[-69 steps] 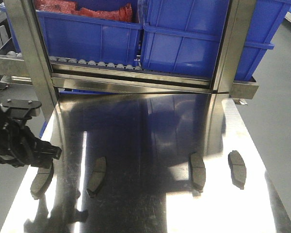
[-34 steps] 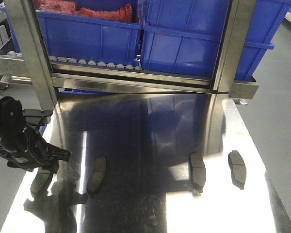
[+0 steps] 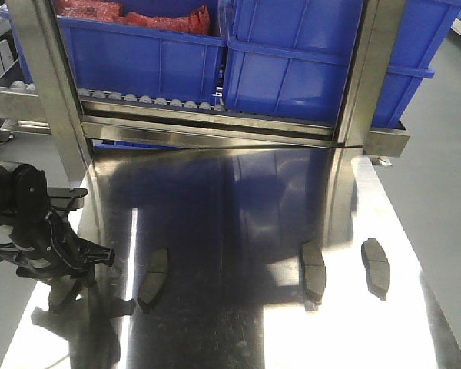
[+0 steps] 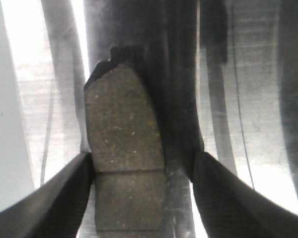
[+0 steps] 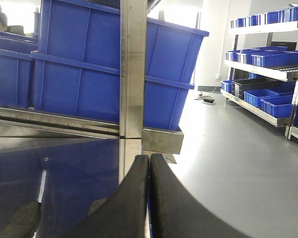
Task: Move and align brake pads A on conveyor
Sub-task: 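Lower the left gripper onto the brake pad nearest it and close, then lift the grasped brake pad with the left gripper off the table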
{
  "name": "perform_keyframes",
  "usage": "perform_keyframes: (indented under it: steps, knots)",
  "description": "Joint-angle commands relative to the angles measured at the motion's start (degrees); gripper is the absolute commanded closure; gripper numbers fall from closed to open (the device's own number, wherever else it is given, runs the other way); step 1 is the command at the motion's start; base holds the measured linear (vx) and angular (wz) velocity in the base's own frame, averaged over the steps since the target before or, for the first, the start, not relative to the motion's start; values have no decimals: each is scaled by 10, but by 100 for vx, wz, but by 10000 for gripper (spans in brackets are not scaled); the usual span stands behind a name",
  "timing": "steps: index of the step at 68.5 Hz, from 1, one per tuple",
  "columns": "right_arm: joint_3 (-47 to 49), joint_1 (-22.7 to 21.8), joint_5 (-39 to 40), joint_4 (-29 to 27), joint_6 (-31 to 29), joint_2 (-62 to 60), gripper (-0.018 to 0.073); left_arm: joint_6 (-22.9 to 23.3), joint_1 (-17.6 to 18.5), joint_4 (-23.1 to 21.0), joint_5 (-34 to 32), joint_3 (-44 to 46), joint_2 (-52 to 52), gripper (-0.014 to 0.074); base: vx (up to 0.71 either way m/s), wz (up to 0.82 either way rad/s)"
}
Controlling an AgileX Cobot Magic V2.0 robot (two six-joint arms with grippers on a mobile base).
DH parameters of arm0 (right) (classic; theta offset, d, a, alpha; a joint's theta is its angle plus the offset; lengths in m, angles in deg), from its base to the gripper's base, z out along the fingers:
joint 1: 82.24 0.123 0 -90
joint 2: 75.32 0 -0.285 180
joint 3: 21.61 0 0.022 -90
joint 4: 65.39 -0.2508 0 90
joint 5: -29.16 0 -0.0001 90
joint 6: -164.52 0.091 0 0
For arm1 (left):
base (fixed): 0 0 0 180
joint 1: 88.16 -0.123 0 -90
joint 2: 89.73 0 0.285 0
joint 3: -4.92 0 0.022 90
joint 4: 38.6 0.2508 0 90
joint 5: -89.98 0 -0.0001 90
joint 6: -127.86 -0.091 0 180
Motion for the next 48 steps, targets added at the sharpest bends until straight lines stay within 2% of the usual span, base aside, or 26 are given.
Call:
perform_keyframes:
  steps: [1, 10, 17, 22, 34, 48]
  knots:
    - [-7, -3, 45, 6, 0, -8, 571, 8, 4, -2, -3, 16, 17, 153, 0, 0]
    - [-7, -3, 45, 6, 0, -8, 571, 8, 4, -2, -2, 16, 12, 158, 0, 0]
    - [-7, -3, 45, 6, 0, -8, 571, 5, 4, -2, 0, 16, 12, 216, 0, 0]
    - [-7, -3, 45, 6, 0, -8, 571, 5, 4, -2, 1, 16, 12, 310, 0, 0]
    - [-7, -3, 45, 6, 0, -8, 571, -11, 4, -2, 9, 16, 18, 606, 0, 0]
    - [-7, -3, 45, 6, 0, -8, 571, -14, 4, 0, -8, 16, 74, 604, 0, 0]
